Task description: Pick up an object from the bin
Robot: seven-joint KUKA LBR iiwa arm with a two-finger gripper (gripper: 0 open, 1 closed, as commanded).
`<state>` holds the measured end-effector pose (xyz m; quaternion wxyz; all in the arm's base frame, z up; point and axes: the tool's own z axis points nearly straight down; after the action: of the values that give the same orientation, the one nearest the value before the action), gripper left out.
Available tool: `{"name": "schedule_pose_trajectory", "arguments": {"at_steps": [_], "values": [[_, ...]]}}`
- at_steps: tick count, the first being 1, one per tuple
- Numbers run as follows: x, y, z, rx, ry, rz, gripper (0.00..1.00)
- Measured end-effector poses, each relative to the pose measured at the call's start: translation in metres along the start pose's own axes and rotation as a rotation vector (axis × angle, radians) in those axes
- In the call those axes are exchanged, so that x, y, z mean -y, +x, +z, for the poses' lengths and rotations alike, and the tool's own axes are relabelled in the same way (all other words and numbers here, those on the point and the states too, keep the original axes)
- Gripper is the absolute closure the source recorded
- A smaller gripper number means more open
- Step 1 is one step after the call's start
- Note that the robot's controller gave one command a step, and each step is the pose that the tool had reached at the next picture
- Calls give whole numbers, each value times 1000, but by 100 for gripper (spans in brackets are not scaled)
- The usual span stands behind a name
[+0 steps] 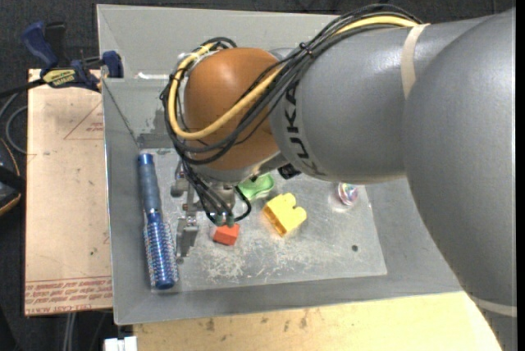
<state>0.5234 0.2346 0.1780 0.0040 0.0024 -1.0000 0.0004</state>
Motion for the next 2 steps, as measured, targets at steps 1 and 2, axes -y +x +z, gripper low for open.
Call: {"name": "schedule_pose_trajectory", "arguments": {"at_steps": [1, 2], "values": [[-13, 21, 72, 34, -8, -523, 0], [-17, 11, 74, 26, -1, -804, 0]]}}
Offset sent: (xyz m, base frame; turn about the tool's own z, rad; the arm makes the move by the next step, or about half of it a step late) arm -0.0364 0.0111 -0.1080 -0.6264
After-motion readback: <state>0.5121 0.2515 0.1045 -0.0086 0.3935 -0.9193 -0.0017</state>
